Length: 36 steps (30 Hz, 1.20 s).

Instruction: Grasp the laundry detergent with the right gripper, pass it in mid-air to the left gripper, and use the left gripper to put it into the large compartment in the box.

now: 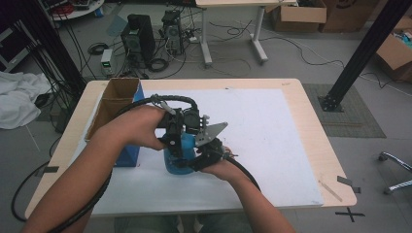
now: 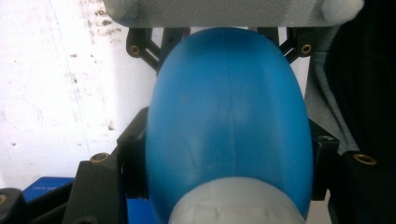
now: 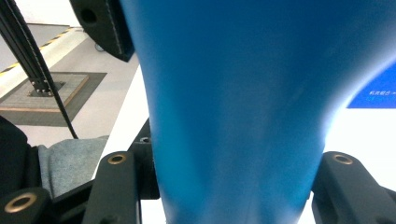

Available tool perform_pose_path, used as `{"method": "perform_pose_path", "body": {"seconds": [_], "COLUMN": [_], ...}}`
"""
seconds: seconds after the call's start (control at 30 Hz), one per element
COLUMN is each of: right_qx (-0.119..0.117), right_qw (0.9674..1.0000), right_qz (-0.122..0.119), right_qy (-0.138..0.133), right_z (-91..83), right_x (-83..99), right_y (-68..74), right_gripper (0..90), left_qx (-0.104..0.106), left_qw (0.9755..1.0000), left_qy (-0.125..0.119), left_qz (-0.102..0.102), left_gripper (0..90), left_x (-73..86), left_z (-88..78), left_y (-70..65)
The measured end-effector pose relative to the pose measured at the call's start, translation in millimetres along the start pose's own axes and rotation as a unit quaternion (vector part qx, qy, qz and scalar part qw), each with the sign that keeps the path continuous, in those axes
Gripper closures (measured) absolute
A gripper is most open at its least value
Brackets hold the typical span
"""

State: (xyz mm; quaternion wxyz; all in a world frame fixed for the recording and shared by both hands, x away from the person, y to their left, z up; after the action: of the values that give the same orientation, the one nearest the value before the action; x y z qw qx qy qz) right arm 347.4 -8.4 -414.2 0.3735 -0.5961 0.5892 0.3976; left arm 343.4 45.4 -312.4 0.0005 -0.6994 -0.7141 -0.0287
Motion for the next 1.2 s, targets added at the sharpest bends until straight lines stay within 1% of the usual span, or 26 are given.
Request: {"method": "perform_pose_path", "body": {"seconds": [0.07, 0.17, 0.23, 0.33, 0.37, 0.47, 0.53, 0.6, 0.63, 0.7, 0.83, 0.9, 0.97, 1.03, 1.07, 1.17, 1.2], "right_qx": [-0.001, -0.001, -0.001, -0.005, -0.002, -0.002, -0.002, -0.003, 0.0, 0.009, 0.018, 0.025, 0.025, 0.026, 0.024, 0.023, 0.022], "right_qw": [1.0, 1.0, 1.0, 1.0, 1.0, 0.9999, 0.9999, 0.9998, 0.9998, 0.9997, 0.9995, 0.9994, 0.9994, 0.9993, 0.9993, 0.9996, 0.9996], "right_qz": [0.0, 0.003, 0.001, 0.002, 0.002, 0.001, 0.001, 0.004, 0.004, 0.004, 0.011, 0.011, 0.015, 0.013, 0.014, 0.011, 0.013], "right_qy": [-0.001, -0.001, -0.002, -0.005, -0.006, -0.013, -0.016, -0.018, -0.02, -0.022, -0.022, -0.019, -0.02, -0.021, -0.024, -0.014, -0.009], "right_z": [0.6, 1.2, 1.0, 0.5, 0.2, -2.5, -4.1, -6.9, -7.9, -9.8, -19.0, -24.5, -29.8, -34.8, -38.9, -43.8, -45.5], "right_x": [0.0, 0.3, 0.0, -0.8, -1.0, -1.8, -2.6, -3.4, -3.7, -3.9, -4.5, -5.4, -6.8, -7.5, -8.3, -8.3, -8.3], "right_y": [0.2, -0.1, -0.2, 0.1, 0.0, -0.9, -0.8, -0.6, -0.7, -1.4, -2.8, -3.8, -4.0, -4.5, -4.4, -5.6, -6.0], "right_gripper": [45.7, 45.7, 45.7, 45.5, 45.1, 43.5, 43.0, 42.2, 41.1, 34.9, 28.4, 24.5, 21.9, 21.0, 19.7, 15.5, 14.1], "left_qx": [-0.001, -0.008, -0.007, -0.008, -0.01, -0.01, -0.009, -0.008, -0.008, -0.006, -0.003, 0.0, 0.004, 0.004, 0.005, 0.008, 0.009], "left_qw": [1.0, 0.9999, 0.9999, 0.9999, 0.9999, 0.9999, 1.0, 0.9999, 0.9999, 0.9999, 0.9999, 0.9998, 0.9997, 0.9996, 0.9995, 0.9992, 0.9991], "left_qy": [0.006, 0.007, 0.01, 0.008, 0.008, 0.008, 0.002, 0.0, 0.001, 0.005, 0.011, 0.013, 0.014, 0.012, 0.015, 0.017, 0.019], "left_qz": [0.005, 0.004, 0.001, 0.0, 0.001, -0.002, -0.004, -0.008, -0.01, -0.009, -0.012, -0.018, -0.021, -0.026, -0.026, -0.034, -0.037], "left_gripper": [37.6, 37.9, 38.1, 38.3, 38.3, 38.4, 38.4, 38.4, 38.4, 38.4, 38.4, 38.4, 38.4, 38.4, 38.4, 38.4, 38.4], "left_x": [0.3, 0.0, 0.5, 1.1, 1.3, 1.6, 1.4, 1.1, 0.9, 0.7, 0.9, 1.6, 2.4, 3.1, 3.5, 5.4, 6.8], "left_z": [0.1, 0.0, -0.7, -1.6, -2.1, -5.3, -6.9, -9.4, -9.9, -11.0, -11.8, -12.6, -14.1, -15.0, -15.9, -18.4, -20.0], "left_y": [0.2, 0.2, 0.3, 0.7, 0.9, 1.2, 1.4, 1.9, 1.8, 1.9, 1.6, 2.4, 3.2, 4.2, 4.8, 6.8, 8.2]}}
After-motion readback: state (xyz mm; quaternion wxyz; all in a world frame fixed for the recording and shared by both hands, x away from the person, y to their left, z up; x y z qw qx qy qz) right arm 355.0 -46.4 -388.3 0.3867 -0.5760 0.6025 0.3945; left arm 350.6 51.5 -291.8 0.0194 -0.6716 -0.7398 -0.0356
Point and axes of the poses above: each handheld gripper's, and its own axes: z roughly forward along the jaws, x roughly out of its underside, y roughly to its left, the point moved 6 cm from there along z, roughly forward along the jaws, and after that the axes turned 1 degree about y, right-handed, at the moved point
